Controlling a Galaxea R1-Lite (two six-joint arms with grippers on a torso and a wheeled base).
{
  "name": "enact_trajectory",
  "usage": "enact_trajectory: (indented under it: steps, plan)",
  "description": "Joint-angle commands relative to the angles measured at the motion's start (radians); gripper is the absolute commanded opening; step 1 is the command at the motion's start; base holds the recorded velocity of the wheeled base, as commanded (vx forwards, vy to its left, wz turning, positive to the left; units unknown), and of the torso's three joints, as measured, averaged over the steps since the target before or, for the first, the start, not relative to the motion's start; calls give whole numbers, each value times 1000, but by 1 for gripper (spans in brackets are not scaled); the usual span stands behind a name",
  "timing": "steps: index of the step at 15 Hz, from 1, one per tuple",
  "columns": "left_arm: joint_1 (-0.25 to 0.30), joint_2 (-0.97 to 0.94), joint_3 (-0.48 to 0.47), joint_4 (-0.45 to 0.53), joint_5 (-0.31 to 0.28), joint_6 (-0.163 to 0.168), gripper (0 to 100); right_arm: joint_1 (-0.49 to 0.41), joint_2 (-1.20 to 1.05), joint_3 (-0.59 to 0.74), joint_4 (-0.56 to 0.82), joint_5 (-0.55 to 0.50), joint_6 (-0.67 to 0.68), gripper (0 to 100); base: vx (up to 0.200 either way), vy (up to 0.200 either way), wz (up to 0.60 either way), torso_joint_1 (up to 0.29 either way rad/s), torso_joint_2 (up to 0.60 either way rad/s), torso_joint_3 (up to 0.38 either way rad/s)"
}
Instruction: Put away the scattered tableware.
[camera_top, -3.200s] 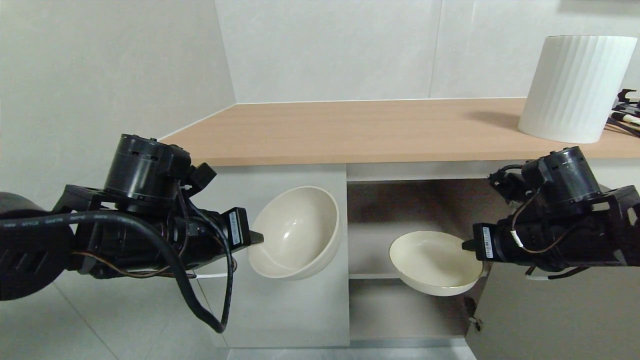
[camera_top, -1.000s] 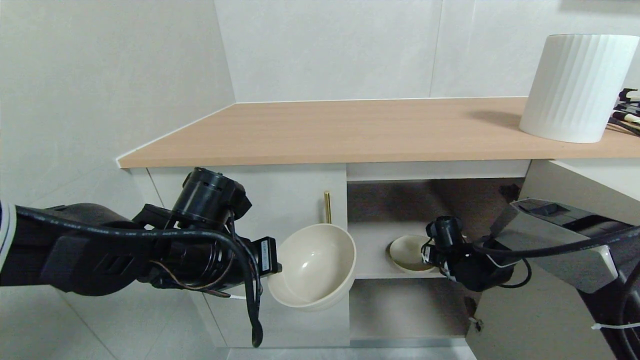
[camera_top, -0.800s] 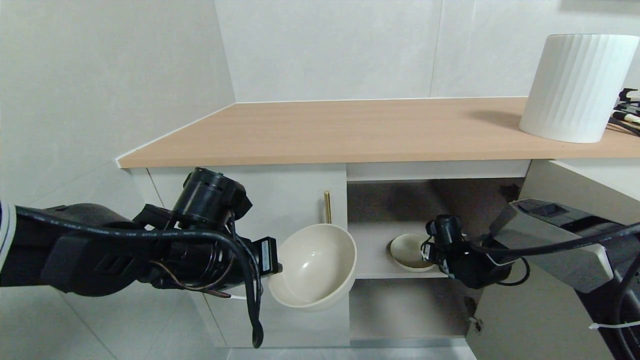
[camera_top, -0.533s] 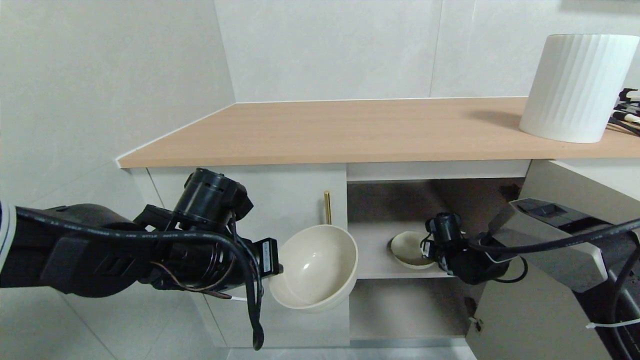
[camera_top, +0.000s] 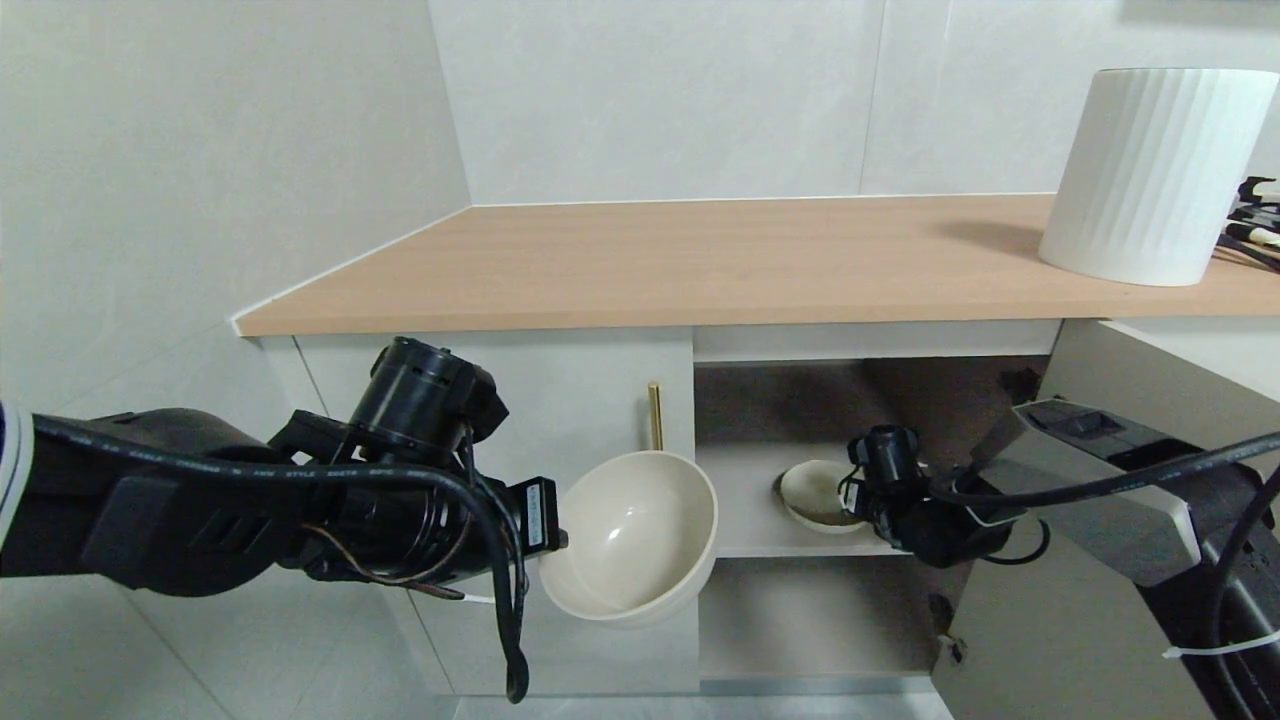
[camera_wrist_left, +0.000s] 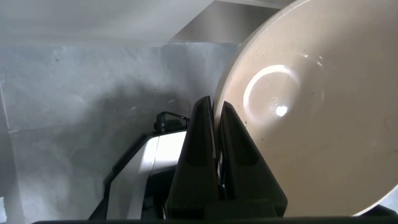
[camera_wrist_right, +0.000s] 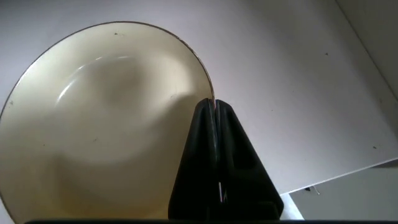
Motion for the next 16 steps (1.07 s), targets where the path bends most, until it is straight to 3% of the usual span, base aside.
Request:
enact_trajectory:
  steps: [1,7,10,13,16]
  plan:
    - [-1,0,0,0,0,-1,0,1,1,-4,0,-2,0,100,0,0,0,0,0,0]
    - [-1,0,0,0,0,-1,0,1,-13,16,0,-3,5,100,0,0,0,0,0,0]
    - [-33,34,-12,-2,11,-4,0,39,-203,206,0,27,8,100,0,0,0,0,0,0]
    - [-109,102,-25,-2,111,-4,0,74,-459,422,33,216,-43,100,0,0,0,0,0,0]
    - [-166,158,-37,1,186,-1,0,145,-643,484,122,247,-84,100,0,0,0,0,0,0]
